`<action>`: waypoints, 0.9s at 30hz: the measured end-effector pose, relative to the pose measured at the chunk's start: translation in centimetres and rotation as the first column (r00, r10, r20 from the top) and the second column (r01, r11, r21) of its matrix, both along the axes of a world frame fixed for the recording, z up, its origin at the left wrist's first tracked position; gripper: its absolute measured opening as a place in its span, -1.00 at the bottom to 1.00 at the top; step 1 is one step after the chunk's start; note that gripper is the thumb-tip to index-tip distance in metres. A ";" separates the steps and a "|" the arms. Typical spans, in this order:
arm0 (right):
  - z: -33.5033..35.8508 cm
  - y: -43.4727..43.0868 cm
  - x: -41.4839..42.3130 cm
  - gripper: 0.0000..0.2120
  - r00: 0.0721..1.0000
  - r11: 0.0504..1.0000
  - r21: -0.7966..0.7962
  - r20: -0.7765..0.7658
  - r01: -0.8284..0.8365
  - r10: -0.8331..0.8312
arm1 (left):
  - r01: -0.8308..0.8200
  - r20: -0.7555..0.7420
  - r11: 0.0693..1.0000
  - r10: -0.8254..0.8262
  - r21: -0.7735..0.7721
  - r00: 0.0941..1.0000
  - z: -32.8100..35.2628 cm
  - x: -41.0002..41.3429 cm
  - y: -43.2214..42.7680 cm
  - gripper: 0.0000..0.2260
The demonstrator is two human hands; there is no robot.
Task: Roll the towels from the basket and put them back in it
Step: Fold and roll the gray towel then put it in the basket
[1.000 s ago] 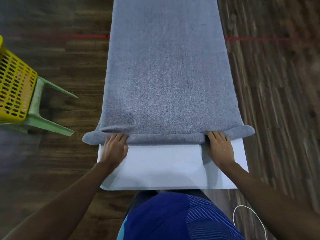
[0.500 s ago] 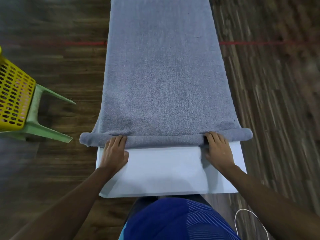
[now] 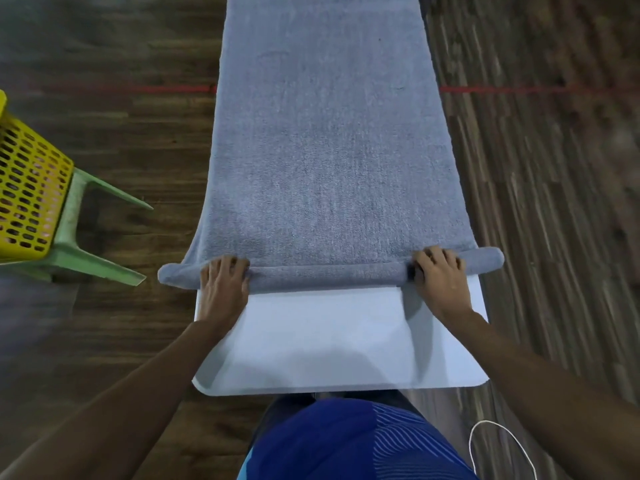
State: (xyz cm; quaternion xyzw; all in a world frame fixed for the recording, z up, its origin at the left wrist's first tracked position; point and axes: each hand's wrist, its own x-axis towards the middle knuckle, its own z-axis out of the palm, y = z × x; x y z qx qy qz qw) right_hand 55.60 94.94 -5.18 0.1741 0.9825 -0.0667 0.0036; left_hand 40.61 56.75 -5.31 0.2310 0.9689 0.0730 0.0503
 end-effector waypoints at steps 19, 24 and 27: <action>0.2 -0.6 -2.1 -0.79 0.997 1.000 0.026 0.070 0.007 -0.009 | 0.028 0.012 1.000 -0.028 0.000 1.000 0.6 -1.4 1.0 -0.82; -0.8 -1.0 -0.8 -0.57 0.991 0.993 0.014 0.068 -0.117 0.115 | 0.122 0.103 0.990 -0.114 -0.070 0.988 0.3 -0.2 0.6 -0.56; -0.4 -0.8 -1.4 -0.71 0.991 0.997 0.014 0.115 -0.075 0.073 | 0.123 0.124 0.990 -0.115 -0.066 0.986 1.0 -0.5 0.6 -0.64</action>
